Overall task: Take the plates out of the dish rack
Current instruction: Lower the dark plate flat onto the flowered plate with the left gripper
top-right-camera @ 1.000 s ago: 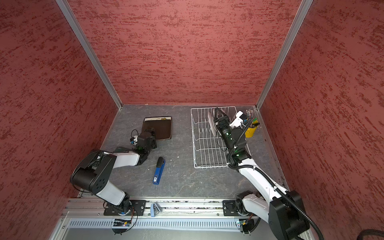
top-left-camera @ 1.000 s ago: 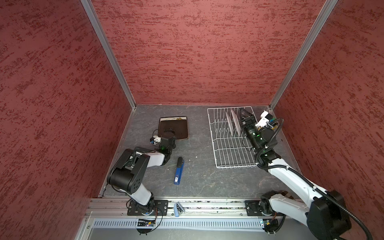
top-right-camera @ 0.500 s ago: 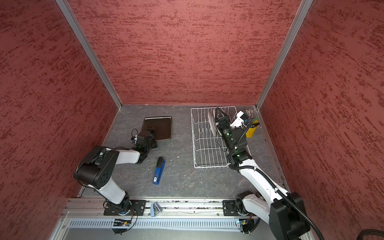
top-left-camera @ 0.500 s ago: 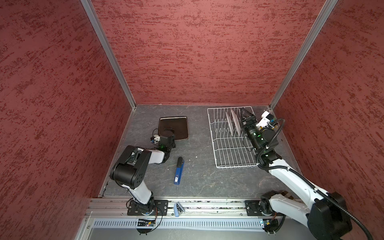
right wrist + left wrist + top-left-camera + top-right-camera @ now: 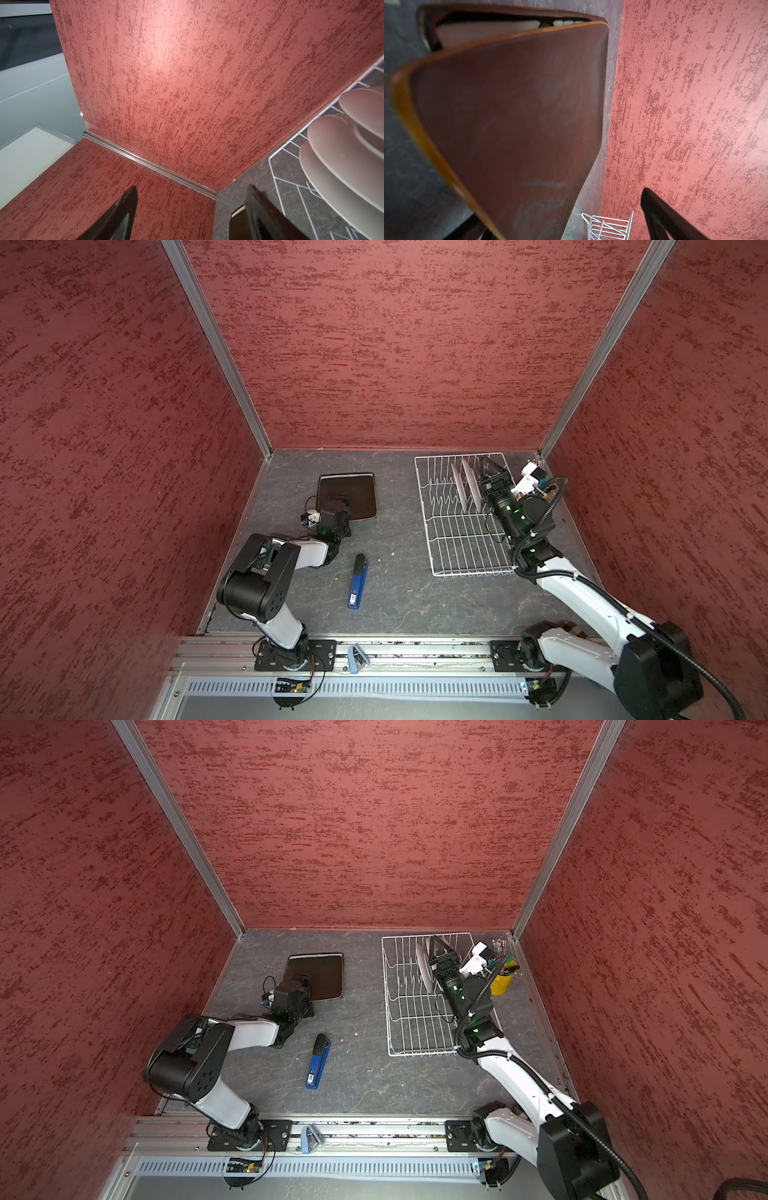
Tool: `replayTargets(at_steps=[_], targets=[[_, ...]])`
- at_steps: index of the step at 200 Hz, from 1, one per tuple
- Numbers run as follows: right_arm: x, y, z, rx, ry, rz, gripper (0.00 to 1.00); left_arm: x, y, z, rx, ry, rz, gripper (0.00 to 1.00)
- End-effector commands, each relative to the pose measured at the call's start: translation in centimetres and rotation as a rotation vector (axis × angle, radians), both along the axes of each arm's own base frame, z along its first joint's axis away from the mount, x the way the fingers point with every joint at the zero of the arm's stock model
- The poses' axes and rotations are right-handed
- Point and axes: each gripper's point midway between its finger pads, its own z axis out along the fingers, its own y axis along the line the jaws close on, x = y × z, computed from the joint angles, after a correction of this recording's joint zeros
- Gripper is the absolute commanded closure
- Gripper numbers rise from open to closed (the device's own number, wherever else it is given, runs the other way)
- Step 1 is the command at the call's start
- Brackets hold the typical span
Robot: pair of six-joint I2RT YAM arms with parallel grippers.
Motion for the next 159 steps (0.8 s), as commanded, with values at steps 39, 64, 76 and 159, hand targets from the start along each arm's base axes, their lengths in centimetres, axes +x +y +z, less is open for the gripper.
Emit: replayTargets(at_steps=[39,64,76,159], targets=[[-0.5,-0.2,0.1,0.006,-0.008,0.008,0.18,-1.1,0.3,-0.5,0.003,0.013,-0.007,0.01],[-0.5,-0.2,0.0,0.005,-0.006,0.009,0.18,-1.3,0.3,-0.3,0.016,0.008,-0.011,0.01],[-0.5,-0.2,0.0,0.006,-0.007,0.011,0.18,-1.3,0.3,0.2,0.041,0.001,-0.020,0.01],[-0.8,-0.5,-0.2,0.020,-0.007,-0.001,0.18,-2.4,0.9,1.7,0.153,-0.006,-0.031,0.01]])
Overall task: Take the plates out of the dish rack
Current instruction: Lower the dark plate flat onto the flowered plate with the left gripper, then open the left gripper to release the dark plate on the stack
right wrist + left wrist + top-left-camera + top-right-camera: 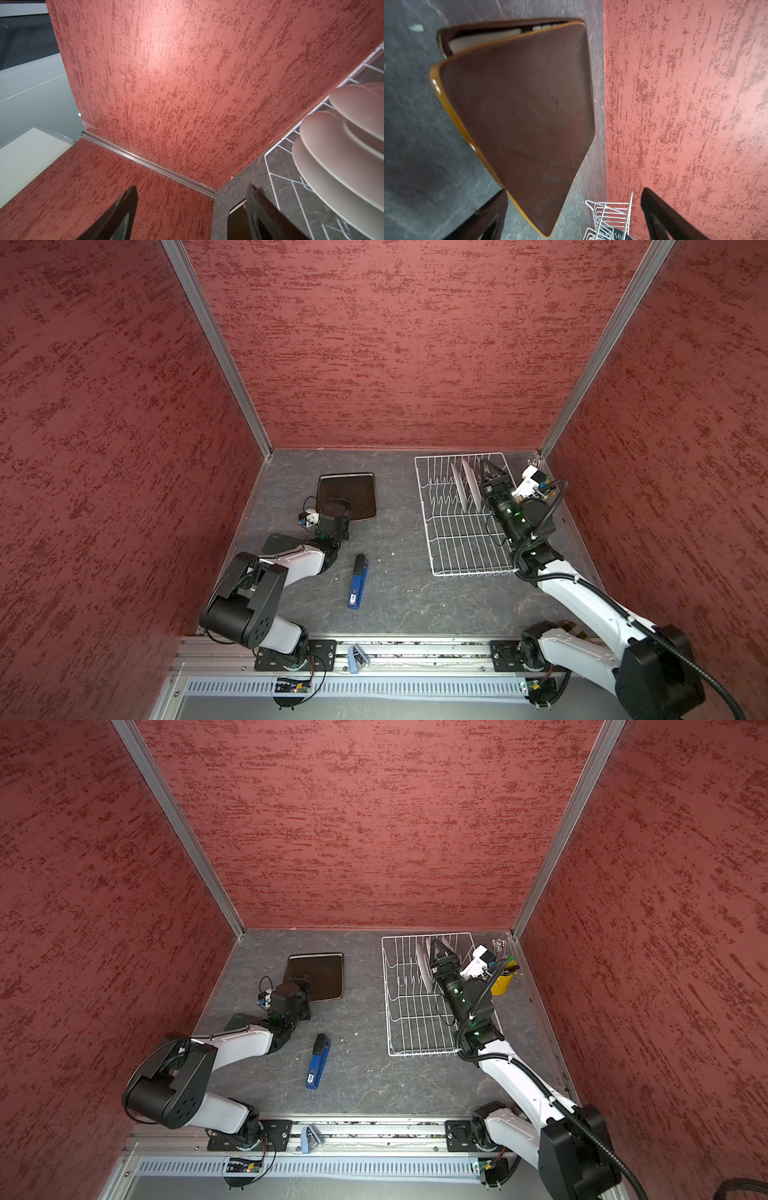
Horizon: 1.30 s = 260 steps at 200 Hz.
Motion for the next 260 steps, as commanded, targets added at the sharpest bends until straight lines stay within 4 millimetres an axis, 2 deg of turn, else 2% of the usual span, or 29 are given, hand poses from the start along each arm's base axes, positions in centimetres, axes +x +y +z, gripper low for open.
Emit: replayTargets(at_steps=[1,49,55,86,173,209,232,260], targets=[[-0.4,-0.3,0.5,0.017,-0.018,-0.001,0.18,-0.2,1.0,-0.8,0.048,0.020,0.006,0.01],[-0.6,-0.6,0.7,0.004,-0.018,-0.015,0.17,1.0,1.4,-1.3,0.034,0.023,-0.013,0.01],[-0.6,-0.6,0.6,0.003,-0.017,-0.014,0.17,1.5,1.3,-0.6,0.026,-0.009,-0.012,0.01],[-0.4,-0.4,0.4,0.004,-0.013,-0.009,0.17,2.1,1.2,-0.8,0.026,-0.011,-0.026,0.01],[-0.3,-0.2,0.4,0.005,-0.012,0.002,0.17,1.7,0.9,-0.3,0.048,-0.007,-0.030,0.01],[-0.5,-0.1,0.5,-0.001,-0.008,0.013,0.17,2.3,2.2,-0.2,0.053,-0.009,-0.014,0.01],[-0.7,-0.4,0.6,-0.001,-0.010,-0.003,0.17,2.7,1.5,-0.3,0.044,-0.007,-0.058,0.01],[-0.7,-0.2,0.6,-0.001,-0.010,0.007,0.17,2.2,0.7,-1.2,0.017,-0.004,-0.067,0.01]])
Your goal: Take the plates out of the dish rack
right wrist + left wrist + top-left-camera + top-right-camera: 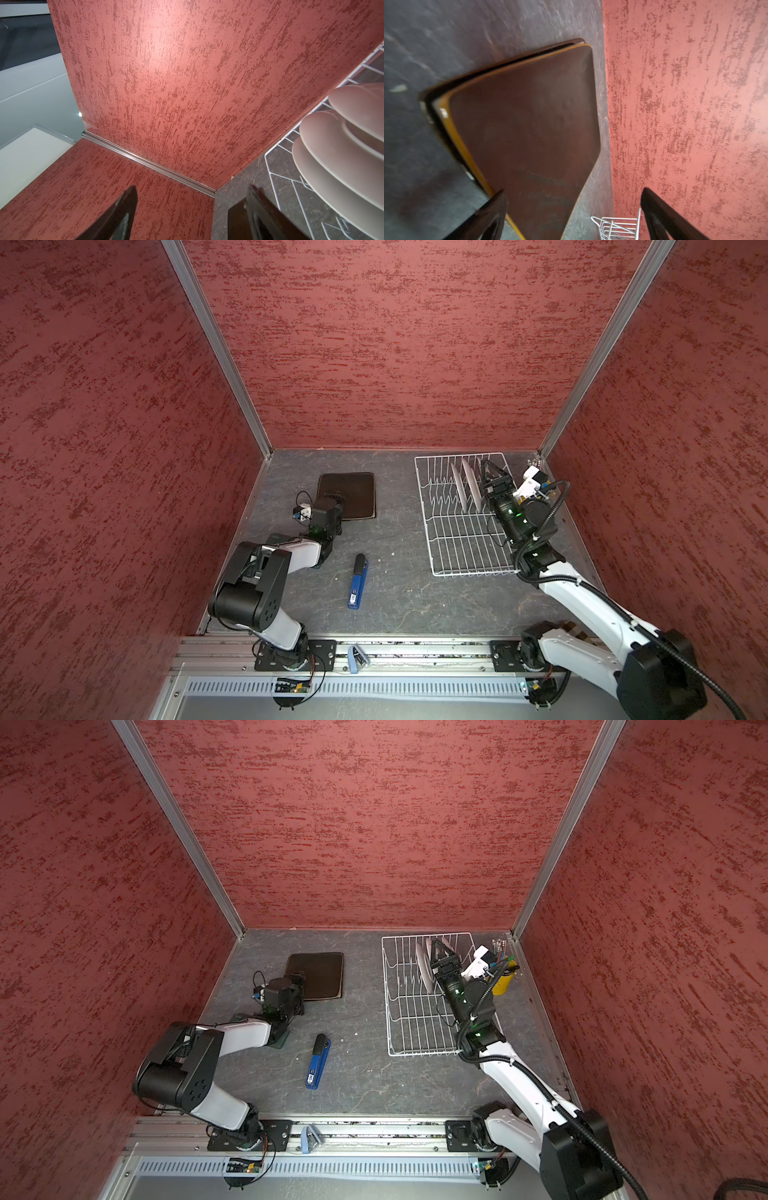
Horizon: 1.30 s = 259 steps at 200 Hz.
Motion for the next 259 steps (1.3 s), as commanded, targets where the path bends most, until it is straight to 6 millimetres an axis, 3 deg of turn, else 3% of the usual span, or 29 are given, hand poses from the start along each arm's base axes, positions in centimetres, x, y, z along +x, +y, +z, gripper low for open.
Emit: replayTargets(at_steps=[1,67,105,133,172,214,259], targets=[[-0.4,-0.1,0.4,0.001,-0.012,0.008,0.17,-0.1,-0.9,-0.6,-0.008,-0.001,-0.031,0.00],[-1.4,-0.8,0.6,-0.022,0.003,-0.011,0.17,-1.5,-2.1,0.9,0.014,-0.018,-0.051,0.01],[-2.0,-0.7,-0.1,-0.072,0.059,0.001,0.19,-2.9,-1.8,1.8,0.058,-0.034,-0.063,0.01],[-2.0,-0.6,-1.9,-0.204,0.160,0.003,0.19,-3.6,-1.8,2.8,0.098,-0.057,-0.094,0.01],[-2.3,-0.9,-2.7,-0.391,0.247,-0.004,0.19,-3.5,-3.8,5.8,0.210,-0.111,-0.257,0.01],[-2.3,-3.4,-3.0,-0.703,0.368,-0.094,0.19,-3.5,-5.8,9.5,0.334,-0.168,-0.427,0.01],[-1.5,-5.1,-4.3,-0.918,0.522,-0.139,0.19,-3.8,-6.6,11.8,0.360,-0.230,-0.492,0.01]])
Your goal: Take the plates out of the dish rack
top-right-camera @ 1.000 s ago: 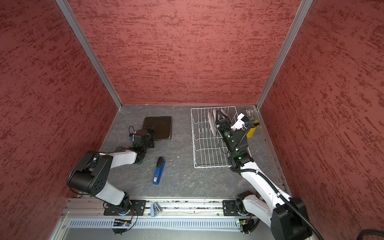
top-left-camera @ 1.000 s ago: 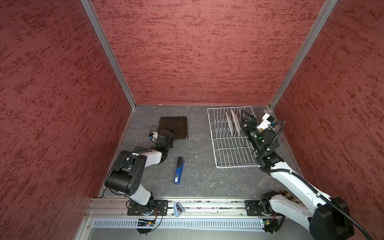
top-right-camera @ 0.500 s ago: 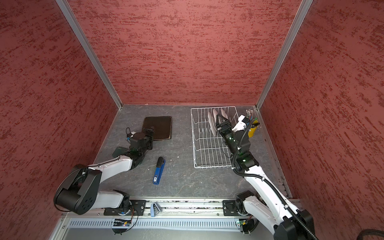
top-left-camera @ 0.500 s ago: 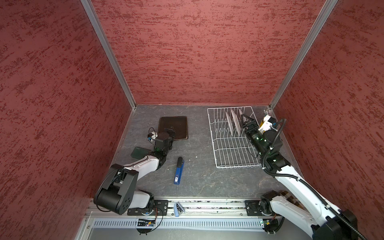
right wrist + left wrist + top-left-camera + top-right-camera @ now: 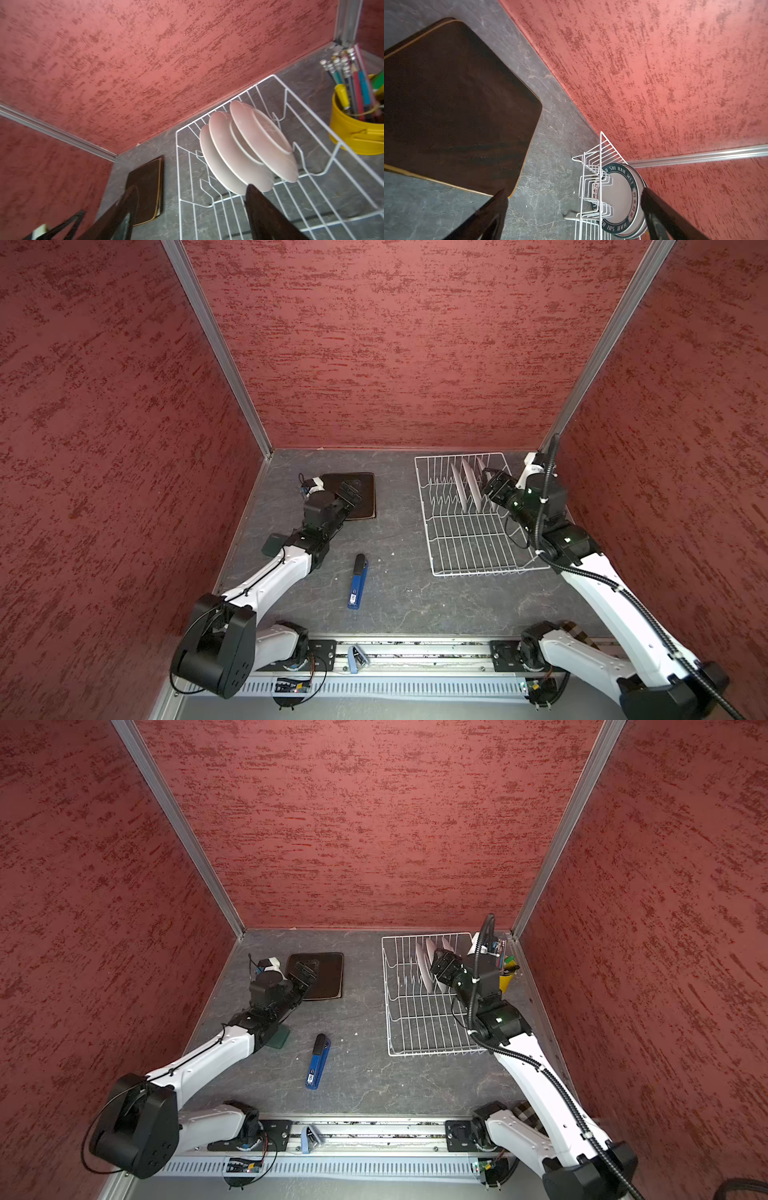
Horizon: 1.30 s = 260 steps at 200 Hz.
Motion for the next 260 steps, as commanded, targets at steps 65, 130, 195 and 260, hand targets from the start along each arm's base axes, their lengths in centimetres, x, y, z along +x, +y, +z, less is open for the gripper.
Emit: replayTargets(at_steps=[65,130,195,260], targets=[[2.0,-3.0,-4.1,-0.417,0.257,-0.083,0.17,0.2,-3.7,1.3,0.019,-0.021,-0.214,0.01],[5.9,-3.1,-4.0,-0.514,0.227,-0.144,0.15,0.9,-5.8,0.0,-0.049,0.011,-0.295,0.01],[8.6,-2.2,-6.9,-0.600,0.317,-0.120,0.14,1.4,-6.5,-1.2,-0.043,0.034,-0.306,0.01],[8.3,-0.8,-6.5,-0.499,0.261,-0.096,0.15,4.3,-8.3,-4.0,0.087,0.149,-0.373,0.01]])
